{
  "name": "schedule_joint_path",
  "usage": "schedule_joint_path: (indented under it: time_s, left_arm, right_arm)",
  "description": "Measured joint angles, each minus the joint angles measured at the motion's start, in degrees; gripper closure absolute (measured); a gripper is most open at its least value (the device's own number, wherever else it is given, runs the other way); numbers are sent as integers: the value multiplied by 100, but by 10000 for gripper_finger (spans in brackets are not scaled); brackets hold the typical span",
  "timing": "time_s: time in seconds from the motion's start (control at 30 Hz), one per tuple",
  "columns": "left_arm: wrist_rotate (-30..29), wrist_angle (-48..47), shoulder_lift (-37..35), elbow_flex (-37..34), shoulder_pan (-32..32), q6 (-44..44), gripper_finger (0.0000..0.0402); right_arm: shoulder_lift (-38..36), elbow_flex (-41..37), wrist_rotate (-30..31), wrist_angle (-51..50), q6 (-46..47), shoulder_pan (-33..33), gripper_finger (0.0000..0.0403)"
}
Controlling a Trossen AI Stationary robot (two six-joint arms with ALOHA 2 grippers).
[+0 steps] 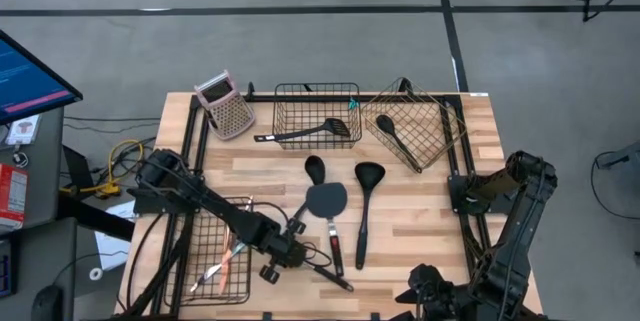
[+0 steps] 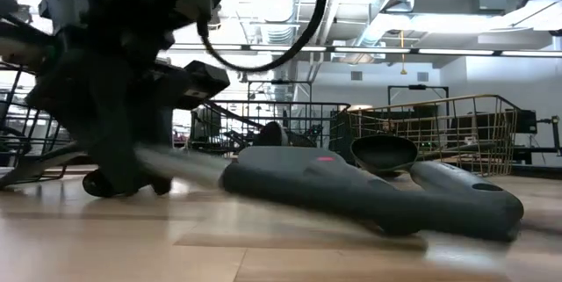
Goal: Pick & Place Kitchen Items
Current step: Put the left black spatula into the top left wire basket
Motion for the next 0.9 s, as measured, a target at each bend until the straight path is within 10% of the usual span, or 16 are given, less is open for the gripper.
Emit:
schedule_joint_path:
  time_s: [0.63,0.9]
  left_arm:
    - [-758,487,-3088,7,566,-1070,363]
    - [-479,2160,-4413,13,721,-1218,363]
  right_arm:
    - [-2,0,-9,35,-20,20,86]
    - [-2,-2,293,-38,-375,-41,86]
